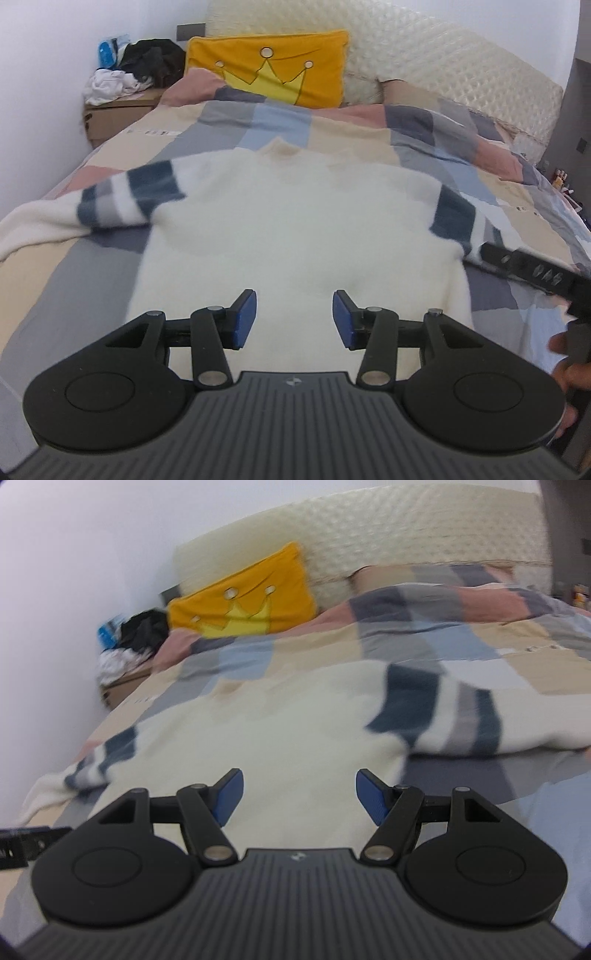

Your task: Fold large clothes

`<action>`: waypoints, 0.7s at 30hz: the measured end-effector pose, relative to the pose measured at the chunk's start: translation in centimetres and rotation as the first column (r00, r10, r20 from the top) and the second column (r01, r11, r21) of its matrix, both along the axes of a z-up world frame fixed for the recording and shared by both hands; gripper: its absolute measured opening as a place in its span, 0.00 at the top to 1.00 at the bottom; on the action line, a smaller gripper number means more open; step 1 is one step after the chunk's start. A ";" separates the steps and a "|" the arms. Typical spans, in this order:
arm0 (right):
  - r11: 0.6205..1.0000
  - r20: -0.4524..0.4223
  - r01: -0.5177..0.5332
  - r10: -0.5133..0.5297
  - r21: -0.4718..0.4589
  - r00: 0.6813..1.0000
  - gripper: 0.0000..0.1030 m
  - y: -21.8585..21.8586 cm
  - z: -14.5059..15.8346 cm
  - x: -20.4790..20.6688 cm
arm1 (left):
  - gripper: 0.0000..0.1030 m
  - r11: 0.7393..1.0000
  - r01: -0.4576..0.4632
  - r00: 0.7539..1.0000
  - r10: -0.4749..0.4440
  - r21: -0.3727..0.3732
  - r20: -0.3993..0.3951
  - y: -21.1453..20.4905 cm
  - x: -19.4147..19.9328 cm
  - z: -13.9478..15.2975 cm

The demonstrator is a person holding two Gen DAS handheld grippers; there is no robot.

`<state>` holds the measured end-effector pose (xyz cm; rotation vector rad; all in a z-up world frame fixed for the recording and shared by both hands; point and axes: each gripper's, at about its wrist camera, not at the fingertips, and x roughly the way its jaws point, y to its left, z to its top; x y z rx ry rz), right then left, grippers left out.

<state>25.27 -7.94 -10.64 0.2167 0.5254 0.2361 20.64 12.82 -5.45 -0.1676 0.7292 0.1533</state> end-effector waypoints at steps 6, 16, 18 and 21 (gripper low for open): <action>0.992 0.001 0.106 -0.106 0.067 0.994 0.32 -6.0 1.6 2.3 | 0.50 0.999 0.033 0.999 -0.033 0.005 0.030 -2.5 2.1 -1.7; 0.915 -0.105 0.363 -0.349 0.176 0.931 0.32 -21.1 -2.0 6.5 | 0.50 1.000 0.024 0.998 -0.023 0.018 -0.052 -2.2 4.2 -8.8; 0.892 -0.141 0.408 -0.386 0.195 0.911 0.30 -23.8 -4.0 6.9 | 0.50 1.000 0.019 0.998 -0.018 0.022 -0.068 -1.9 4.5 -10.1; 0.861 -0.200 0.468 -0.431 0.201 0.880 0.30 -27.7 -7.2 8.1 | 0.50 0.998 0.014 0.996 -0.008 0.062 -0.084 -2.1 4.9 -11.3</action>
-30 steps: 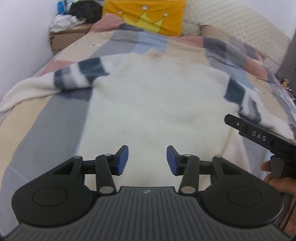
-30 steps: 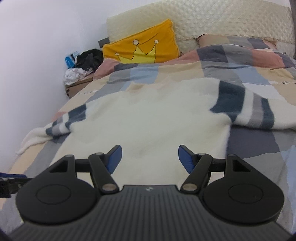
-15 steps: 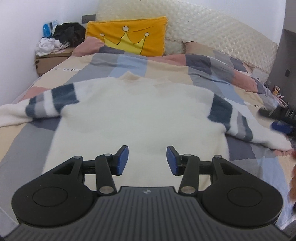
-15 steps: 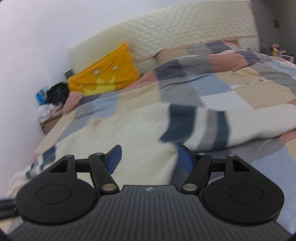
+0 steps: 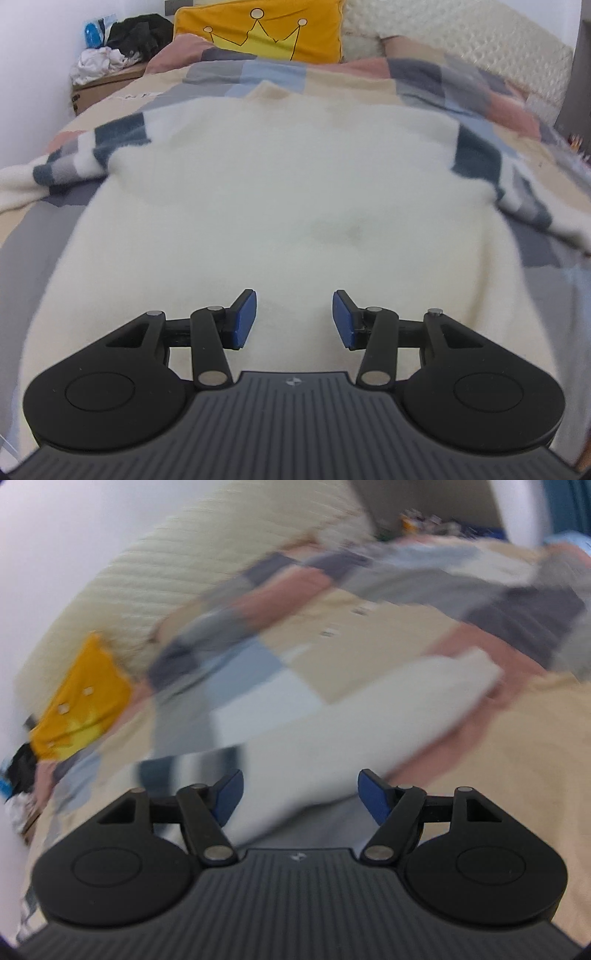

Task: Fold large clothes
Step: 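Grasp the white ribbed sleeve cuff with the right tool, then lift the sleeve with the right tool and lay it across the sweater body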

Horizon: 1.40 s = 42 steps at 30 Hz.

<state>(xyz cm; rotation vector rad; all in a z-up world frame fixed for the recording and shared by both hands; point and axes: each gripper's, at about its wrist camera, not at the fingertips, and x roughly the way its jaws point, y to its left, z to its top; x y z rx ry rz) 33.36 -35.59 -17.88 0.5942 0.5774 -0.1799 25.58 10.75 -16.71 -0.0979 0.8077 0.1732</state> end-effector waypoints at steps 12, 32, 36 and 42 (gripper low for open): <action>0.988 -0.002 0.119 -0.119 0.099 0.993 0.30 -8.0 -6.1 4.7 | 0.50 0.997 -0.002 0.998 0.007 0.082 -0.068 -0.9 1.5 -2.7; 0.937 0.072 0.241 -0.266 0.253 0.961 0.79 -13.7 -6.9 9.1 | 0.50 0.996 -0.016 0.998 0.022 0.084 -0.066 -1.3 1.5 -2.6; 0.980 0.147 0.181 -0.192 0.083 0.970 0.81 -11.6 -2.8 9.4 | 0.50 0.997 -0.023 0.998 0.028 0.076 -0.063 -0.8 1.4 -1.7; 0.995 0.244 0.096 -0.087 -0.024 0.966 0.81 -9.3 4.3 9.3 | 0.50 0.998 -0.057 0.997 0.058 0.020 -0.044 0.9 0.3 0.3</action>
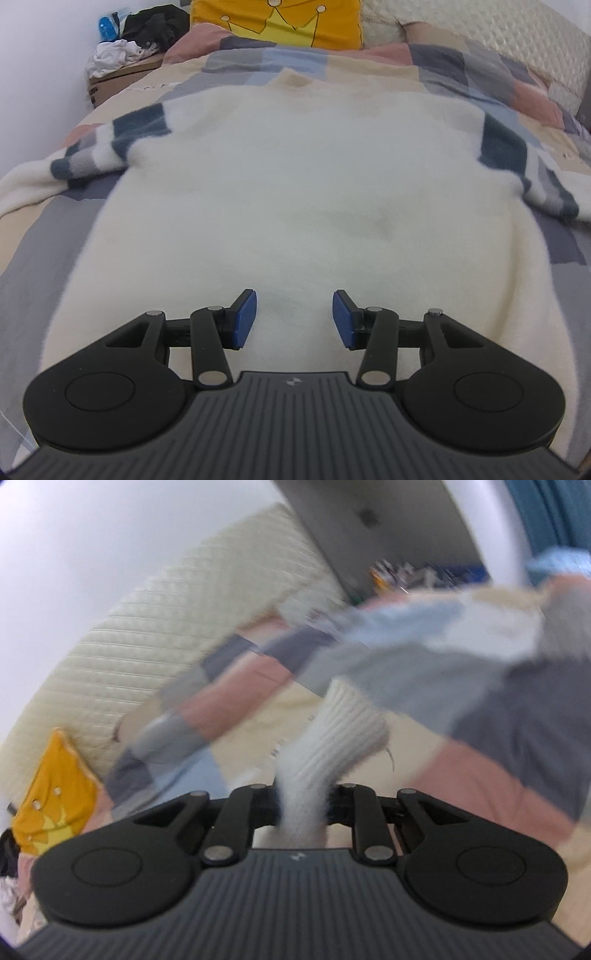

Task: Fold large clothes
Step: 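Lift the sleeve with the right tool and lay it across the sweater body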

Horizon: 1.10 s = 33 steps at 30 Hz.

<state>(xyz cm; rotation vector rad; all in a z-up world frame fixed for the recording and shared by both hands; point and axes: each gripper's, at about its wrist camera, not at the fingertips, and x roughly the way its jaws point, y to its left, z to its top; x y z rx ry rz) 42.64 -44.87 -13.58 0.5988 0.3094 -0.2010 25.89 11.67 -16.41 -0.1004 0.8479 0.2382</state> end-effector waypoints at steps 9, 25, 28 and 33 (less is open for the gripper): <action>0.979 0.118 -0.132 0.152 -0.158 0.981 0.82 7.6 10.7 -2.1 | 0.50 0.996 -0.025 0.995 0.032 -0.082 0.091 2.3 -3.0 4.1; 0.799 0.212 -0.379 0.517 -0.467 0.829 0.82 29.7 21.0 -7.1 | 0.50 0.985 -0.012 0.975 0.050 -0.174 0.215 8.7 -7.5 8.0; 0.763 0.213 -0.425 0.576 -0.487 0.789 0.82 33.2 21.4 -8.4 | 0.50 0.981 -0.024 0.972 0.069 -0.195 0.226 10.4 -8.2 8.4; 0.668 0.186 -0.490 0.678 -0.559 0.712 0.82 39.3 20.7 -11.3 | 0.50 0.981 -0.068 0.965 0.111 -0.182 0.238 12.3 -9.2 8.7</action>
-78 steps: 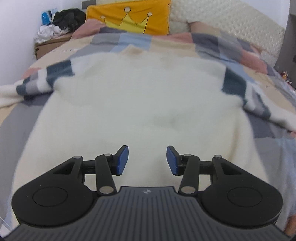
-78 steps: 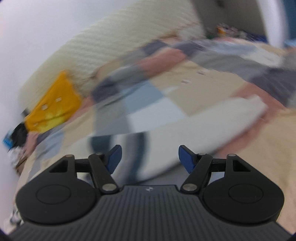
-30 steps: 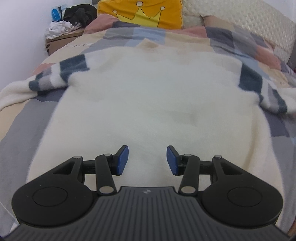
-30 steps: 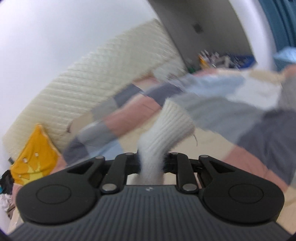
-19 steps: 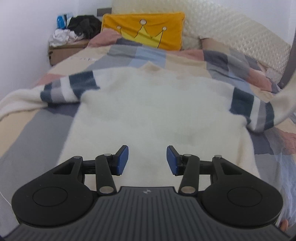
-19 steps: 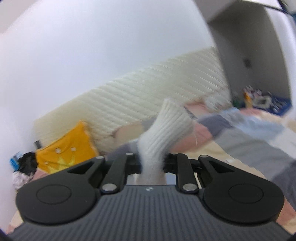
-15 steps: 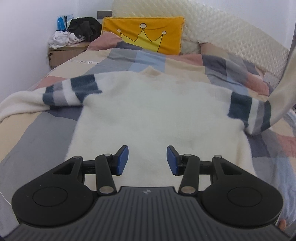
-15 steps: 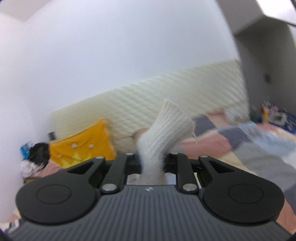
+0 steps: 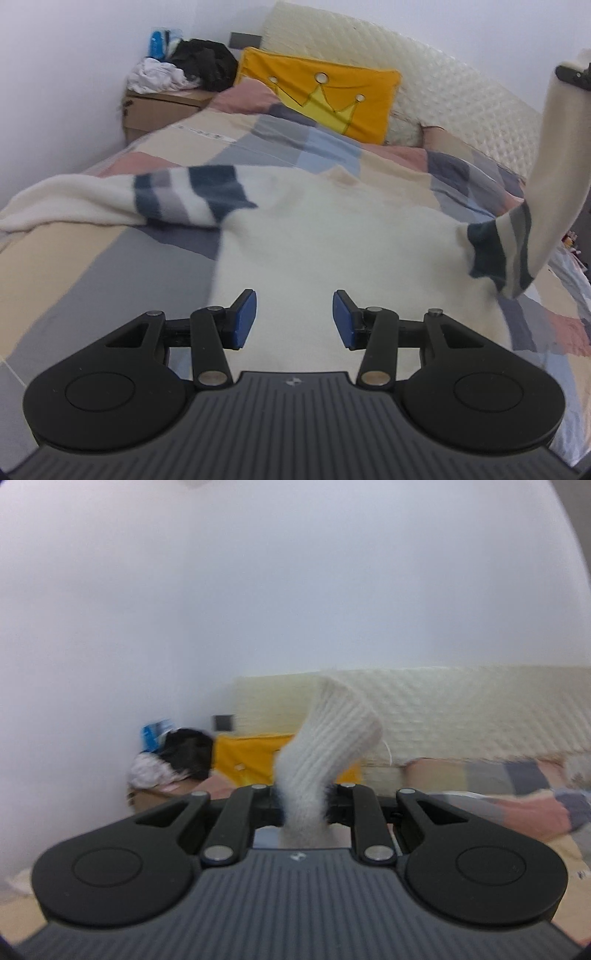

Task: Fold large clothes
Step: 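Lift the sleeve with the right tool and lay it across the sweater body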

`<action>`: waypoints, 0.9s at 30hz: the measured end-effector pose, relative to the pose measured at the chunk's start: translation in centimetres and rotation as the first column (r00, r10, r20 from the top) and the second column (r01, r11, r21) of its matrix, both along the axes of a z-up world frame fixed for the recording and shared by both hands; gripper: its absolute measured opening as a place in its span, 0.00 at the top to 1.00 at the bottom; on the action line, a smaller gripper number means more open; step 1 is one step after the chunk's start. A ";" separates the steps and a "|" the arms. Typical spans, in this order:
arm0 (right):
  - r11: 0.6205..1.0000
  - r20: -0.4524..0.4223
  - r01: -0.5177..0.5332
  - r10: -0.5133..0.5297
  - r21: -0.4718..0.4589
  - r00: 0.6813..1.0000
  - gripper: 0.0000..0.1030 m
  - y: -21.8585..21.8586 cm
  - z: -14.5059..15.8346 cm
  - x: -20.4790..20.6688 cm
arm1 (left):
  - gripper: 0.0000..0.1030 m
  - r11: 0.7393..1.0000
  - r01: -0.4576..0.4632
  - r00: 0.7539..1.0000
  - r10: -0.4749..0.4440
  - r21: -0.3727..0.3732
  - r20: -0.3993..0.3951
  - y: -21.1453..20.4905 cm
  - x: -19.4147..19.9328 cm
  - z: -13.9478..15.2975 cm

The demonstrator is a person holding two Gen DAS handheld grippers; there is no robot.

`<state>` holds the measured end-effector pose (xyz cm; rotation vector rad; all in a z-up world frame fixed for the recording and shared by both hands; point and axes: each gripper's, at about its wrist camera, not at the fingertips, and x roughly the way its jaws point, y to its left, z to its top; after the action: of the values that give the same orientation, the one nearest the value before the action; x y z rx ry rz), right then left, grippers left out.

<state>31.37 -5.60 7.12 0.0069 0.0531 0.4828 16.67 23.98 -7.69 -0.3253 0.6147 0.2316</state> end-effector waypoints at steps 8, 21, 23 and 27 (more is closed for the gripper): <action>0.965 -0.032 -0.220 0.217 -0.141 0.976 0.82 8.1 -4.5 -5.1 | 0.50 0.993 -0.117 0.992 0.118 -0.025 0.035 4.4 -1.9 0.7; 0.873 -0.272 -0.416 0.349 -0.253 0.897 0.82 17.4 -18.0 -11.2 | 0.50 0.971 -0.201 0.975 0.211 -0.130 0.068 9.1 -3.2 0.0; 0.847 -0.295 -0.447 0.365 -0.288 0.883 0.82 18.3 -19.8 -12.2 | 0.50 0.969 -0.200 0.975 0.211 -0.145 0.065 9.4 -3.1 -0.3; 0.829 -0.358 -0.479 0.370 -0.290 0.857 0.82 18.1 -22.0 -12.8 | 0.50 0.969 -0.188 0.979 0.198 -0.159 0.051 9.4 -2.6 -0.9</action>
<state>18.60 12.55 -14.88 -0.3153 0.4430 0.9203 14.10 33.40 -8.62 -0.5412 0.5366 0.3598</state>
